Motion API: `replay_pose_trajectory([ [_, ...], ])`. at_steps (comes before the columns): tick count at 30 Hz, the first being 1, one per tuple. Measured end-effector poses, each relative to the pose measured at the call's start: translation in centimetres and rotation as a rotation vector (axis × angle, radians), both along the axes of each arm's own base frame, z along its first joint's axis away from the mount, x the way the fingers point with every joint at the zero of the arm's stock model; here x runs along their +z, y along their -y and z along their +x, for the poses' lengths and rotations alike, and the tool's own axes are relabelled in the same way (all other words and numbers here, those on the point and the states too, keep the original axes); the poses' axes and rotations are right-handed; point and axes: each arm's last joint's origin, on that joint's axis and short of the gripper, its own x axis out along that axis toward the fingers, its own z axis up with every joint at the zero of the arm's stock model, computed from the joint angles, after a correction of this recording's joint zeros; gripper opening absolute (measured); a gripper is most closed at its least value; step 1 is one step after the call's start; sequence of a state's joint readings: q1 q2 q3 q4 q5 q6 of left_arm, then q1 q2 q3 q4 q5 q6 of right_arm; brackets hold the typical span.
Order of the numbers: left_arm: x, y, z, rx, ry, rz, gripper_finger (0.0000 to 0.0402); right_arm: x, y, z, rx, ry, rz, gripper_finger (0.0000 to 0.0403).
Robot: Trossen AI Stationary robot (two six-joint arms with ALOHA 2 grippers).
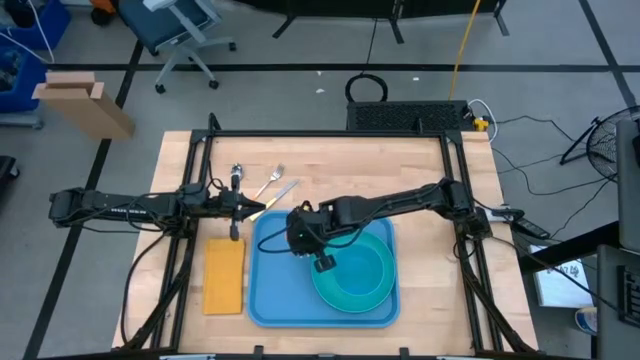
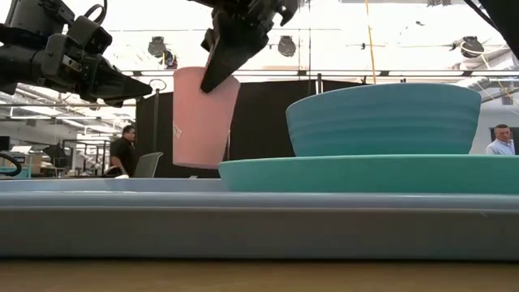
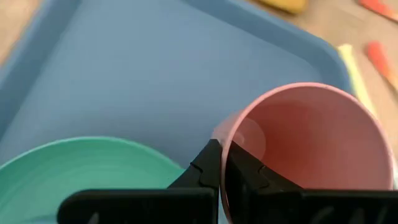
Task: Set up tray
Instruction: Put the pink cup on the top left of the green plate
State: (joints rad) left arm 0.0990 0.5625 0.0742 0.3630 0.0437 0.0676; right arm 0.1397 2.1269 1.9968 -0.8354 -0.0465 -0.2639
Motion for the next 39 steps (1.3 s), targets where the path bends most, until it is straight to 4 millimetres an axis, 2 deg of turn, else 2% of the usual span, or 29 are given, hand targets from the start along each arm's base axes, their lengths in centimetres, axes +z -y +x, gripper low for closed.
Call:
replay_pose_trajectory([
  [21,0.0,0.0,0.0,-0.004,0.0,0.005,0.0031,-0.6,-0.3,-0.1,-0.154,-0.013,0.01,0.0],
  [33,0.0,0.0,0.0,-0.002,0.0,0.006,0.0031,-3.2,-0.1,-0.2,-0.202,-0.029,0.029,0.0],
  [39,0.0,0.0,0.0,-0.002,0.0,0.006,0.0031,-3.5,-0.1,-0.3,-0.202,-0.037,0.029,0.0],
])
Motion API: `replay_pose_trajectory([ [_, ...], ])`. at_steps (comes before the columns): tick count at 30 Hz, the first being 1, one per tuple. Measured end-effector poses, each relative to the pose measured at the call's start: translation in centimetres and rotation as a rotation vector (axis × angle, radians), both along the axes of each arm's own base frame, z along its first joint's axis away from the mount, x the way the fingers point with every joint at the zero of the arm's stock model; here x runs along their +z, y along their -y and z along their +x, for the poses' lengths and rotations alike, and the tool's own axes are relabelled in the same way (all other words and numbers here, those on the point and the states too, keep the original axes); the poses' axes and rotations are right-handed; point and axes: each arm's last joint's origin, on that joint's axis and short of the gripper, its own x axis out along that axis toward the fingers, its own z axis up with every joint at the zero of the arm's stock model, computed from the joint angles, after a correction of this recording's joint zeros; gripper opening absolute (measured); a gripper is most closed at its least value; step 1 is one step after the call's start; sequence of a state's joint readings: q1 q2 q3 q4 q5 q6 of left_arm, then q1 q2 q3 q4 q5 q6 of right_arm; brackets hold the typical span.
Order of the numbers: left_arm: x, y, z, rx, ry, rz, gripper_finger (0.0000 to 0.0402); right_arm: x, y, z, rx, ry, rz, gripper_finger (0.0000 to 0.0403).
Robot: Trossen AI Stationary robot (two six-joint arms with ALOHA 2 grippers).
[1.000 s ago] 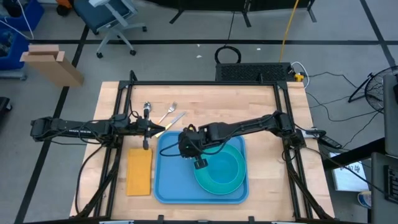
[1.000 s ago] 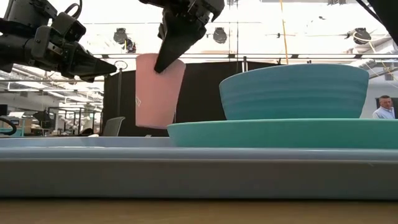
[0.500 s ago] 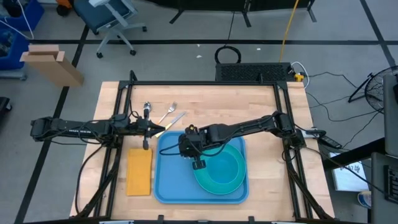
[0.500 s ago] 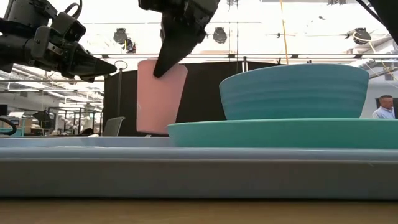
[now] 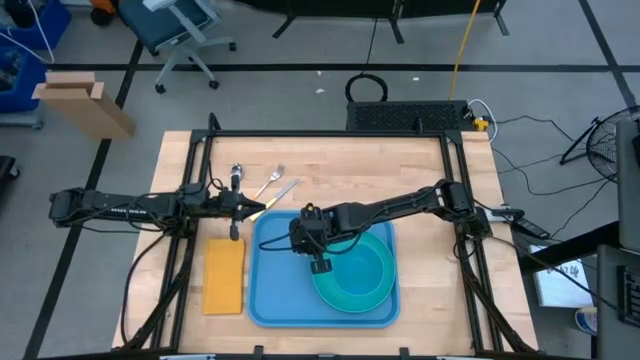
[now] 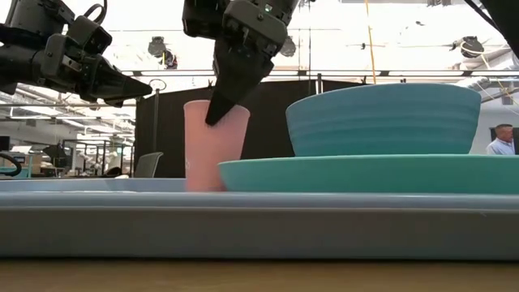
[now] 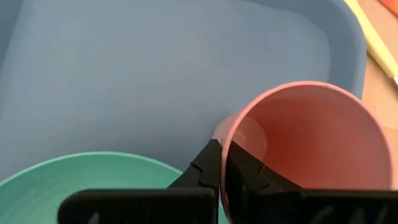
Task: Set up tray
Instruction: Put the pink cup on the top left of the green plate, then put the yellow napkin on the bottom left of the pink cup
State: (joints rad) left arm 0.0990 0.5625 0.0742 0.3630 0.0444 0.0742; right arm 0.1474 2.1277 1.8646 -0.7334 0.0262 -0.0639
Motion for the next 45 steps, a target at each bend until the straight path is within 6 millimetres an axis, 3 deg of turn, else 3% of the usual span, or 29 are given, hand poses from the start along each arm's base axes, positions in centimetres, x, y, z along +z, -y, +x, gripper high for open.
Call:
replay_pose_trajectory([
  [7,0.0,0.0,0.0,-0.001,0.001,-0.002,0.0031,-0.2,0.5,0.0,-0.009,-0.001,0.004,0.0009],
  [19,0.0,0.0,0.0,-0.009,0.001,-0.006,0.0031,-0.3,1.1,0.1,-0.017,-0.014,0.087,0.0105],
  [28,0.0,0.0,0.0,-0.009,0.001,-0.005,0.0031,0.1,1.1,0.2,0.008,0.01,0.076,0.0144],
  [32,0.0,0.0,0.0,-0.009,0.001,-0.005,0.0031,1.1,1.1,-0.1,0.01,0.041,0.079,0.0159],
  [36,0.0,0.0,0.0,-0.009,0.001,-0.003,0.0031,3.1,1.3,-0.7,0.008,0.086,0.079,0.0171],
  [38,0.0,0.0,0.0,-0.01,0.0,-0.002,0.0031,5.0,1.5,-1.4,0.023,0.132,0.075,0.0173],
  [41,0.0,0.0,0.0,-0.009,-0.001,-0.002,0.0031,9.2,1.8,-3.3,0.063,0.24,0.059,0.0171],
  [45,0.0,0.0,0.0,-0.009,-0.002,-0.002,0.0031,15.4,1.9,-7.2,0.126,0.406,0.028,0.0152],
])
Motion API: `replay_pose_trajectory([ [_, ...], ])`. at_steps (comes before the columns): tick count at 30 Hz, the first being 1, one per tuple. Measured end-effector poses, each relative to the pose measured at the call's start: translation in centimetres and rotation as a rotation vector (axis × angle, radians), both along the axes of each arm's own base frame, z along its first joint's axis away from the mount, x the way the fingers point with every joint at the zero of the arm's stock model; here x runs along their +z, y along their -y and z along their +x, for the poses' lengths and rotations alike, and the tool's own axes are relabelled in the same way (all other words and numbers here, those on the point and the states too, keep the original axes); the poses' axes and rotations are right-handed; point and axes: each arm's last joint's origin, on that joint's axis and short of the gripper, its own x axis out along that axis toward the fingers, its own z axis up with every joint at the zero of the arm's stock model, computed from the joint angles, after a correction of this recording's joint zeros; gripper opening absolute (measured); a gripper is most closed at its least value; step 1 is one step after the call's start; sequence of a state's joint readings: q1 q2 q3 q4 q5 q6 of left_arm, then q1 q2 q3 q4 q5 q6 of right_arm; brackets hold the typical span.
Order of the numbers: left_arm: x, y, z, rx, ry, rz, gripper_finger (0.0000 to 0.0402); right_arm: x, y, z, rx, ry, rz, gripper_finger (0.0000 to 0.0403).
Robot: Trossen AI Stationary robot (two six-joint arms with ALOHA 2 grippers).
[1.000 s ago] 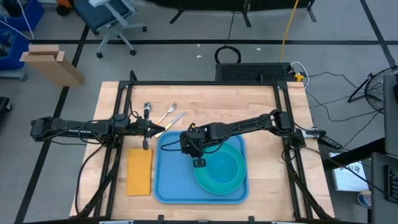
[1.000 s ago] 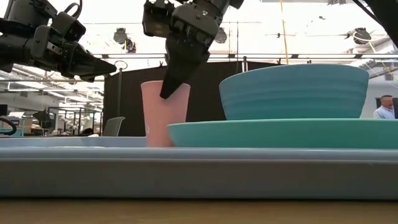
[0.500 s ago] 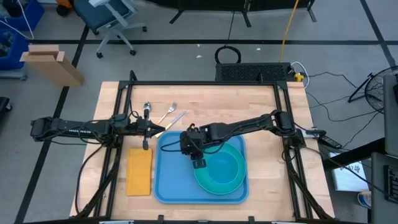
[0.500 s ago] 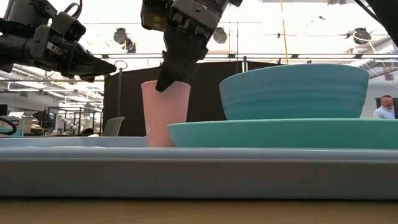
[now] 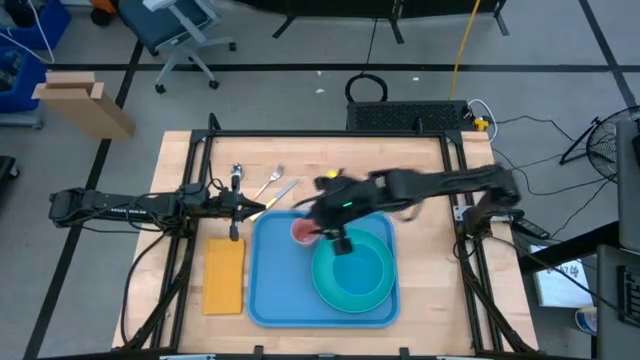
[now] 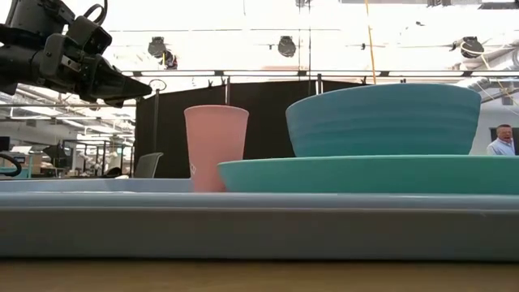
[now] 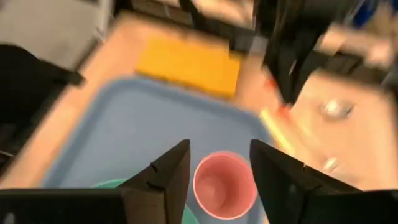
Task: Set up tray
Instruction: Put the yellow napkin on the bottom left of the pink cup
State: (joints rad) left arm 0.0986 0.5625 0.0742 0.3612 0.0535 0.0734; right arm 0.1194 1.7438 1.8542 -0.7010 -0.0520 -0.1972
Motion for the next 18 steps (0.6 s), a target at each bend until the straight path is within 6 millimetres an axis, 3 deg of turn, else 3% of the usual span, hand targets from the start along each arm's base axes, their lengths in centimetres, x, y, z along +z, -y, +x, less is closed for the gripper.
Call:
replay_pose_trajectory([
  [4,0.0,0.0,0.0,0.0,-0.001,-0.002,0.0031,5.8,0.4,-5.3,0.024,0.167,-0.004,0.0092],
  [8,0.0,0.0,0.0,0.0,-0.002,-0.002,0.0031,8.1,1.1,-10.4,0.034,0.264,-0.013,0.0013],
  [13,0.0,0.0,0.0,0.003,-0.001,0.0,0.0031,5.6,1.6,-14.4,0.019,0.354,0.02,0.0006],
  [18,0.0,0.0,0.0,0.002,-0.002,0.0,0.0031,-0.4,1.9,-17.2,-0.008,0.41,0.088,0.0003],
])
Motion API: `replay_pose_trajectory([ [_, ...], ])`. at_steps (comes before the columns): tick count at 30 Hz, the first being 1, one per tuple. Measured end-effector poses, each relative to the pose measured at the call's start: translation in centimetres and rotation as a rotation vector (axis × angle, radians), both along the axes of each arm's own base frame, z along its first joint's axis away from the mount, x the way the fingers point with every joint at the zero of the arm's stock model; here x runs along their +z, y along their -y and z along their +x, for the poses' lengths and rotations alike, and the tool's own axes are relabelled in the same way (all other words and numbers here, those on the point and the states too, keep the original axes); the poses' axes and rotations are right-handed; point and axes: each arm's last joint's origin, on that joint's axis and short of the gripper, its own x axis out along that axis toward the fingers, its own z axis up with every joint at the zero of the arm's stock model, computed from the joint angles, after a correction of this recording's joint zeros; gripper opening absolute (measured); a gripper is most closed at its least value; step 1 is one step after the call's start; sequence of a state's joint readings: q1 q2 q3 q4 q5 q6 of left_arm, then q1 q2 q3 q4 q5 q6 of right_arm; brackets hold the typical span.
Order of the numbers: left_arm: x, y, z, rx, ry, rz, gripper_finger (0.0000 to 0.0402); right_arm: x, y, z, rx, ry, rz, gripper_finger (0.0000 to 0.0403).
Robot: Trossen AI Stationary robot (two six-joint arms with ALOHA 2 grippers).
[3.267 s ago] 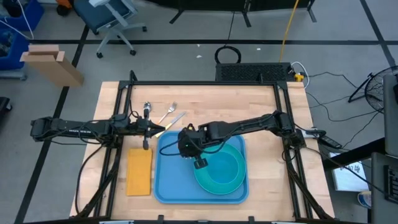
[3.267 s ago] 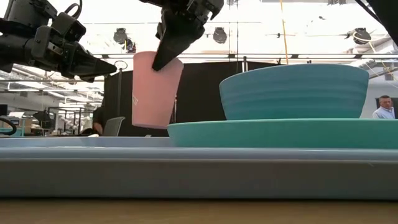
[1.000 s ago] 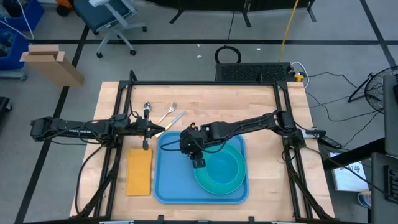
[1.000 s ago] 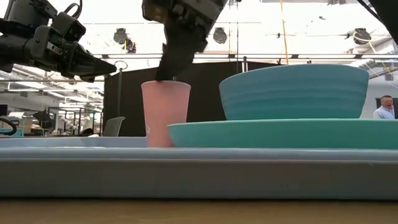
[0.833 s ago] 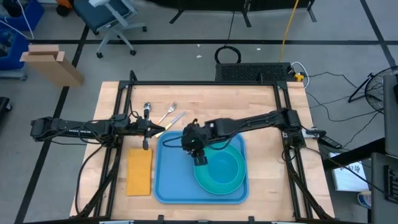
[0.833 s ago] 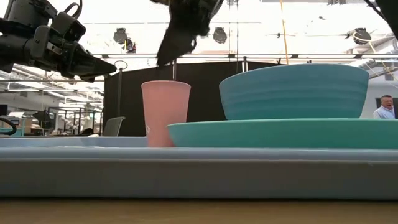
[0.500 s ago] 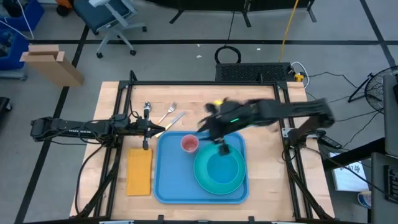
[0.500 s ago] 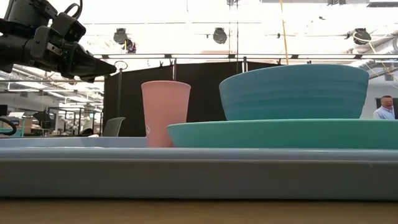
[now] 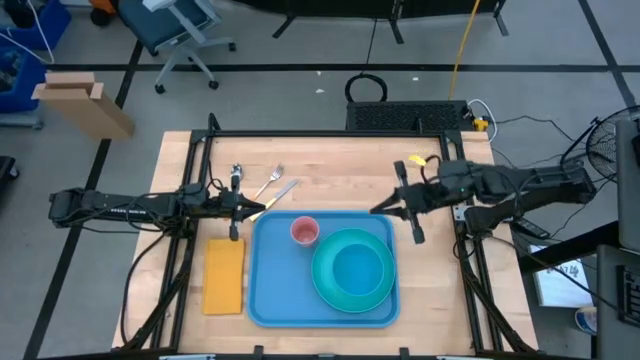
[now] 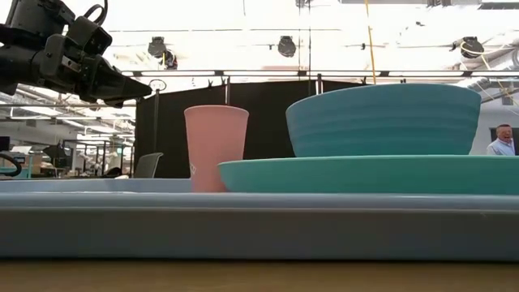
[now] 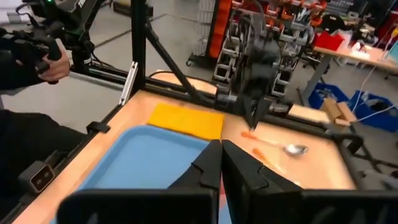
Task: Set up tray
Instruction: Put the yellow napkin on the bottom left of the pink cup
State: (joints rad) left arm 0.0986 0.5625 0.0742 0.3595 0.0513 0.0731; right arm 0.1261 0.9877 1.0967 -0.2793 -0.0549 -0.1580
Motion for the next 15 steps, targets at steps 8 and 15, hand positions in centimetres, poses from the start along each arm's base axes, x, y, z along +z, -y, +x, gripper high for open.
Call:
replay_pose_trajectory([
  [8,0.0,0.0,0.0,0.0,0.0,0.0,0.0031,-8.0,0.6,-3.9,-0.026,0.171,0.114,0.0001],
  [15,-0.1,-0.1,0.0,0.019,-0.01,0.004,0.0031,-11.9,1.3,-6.3,-0.044,0.325,0.125,0.0],
])
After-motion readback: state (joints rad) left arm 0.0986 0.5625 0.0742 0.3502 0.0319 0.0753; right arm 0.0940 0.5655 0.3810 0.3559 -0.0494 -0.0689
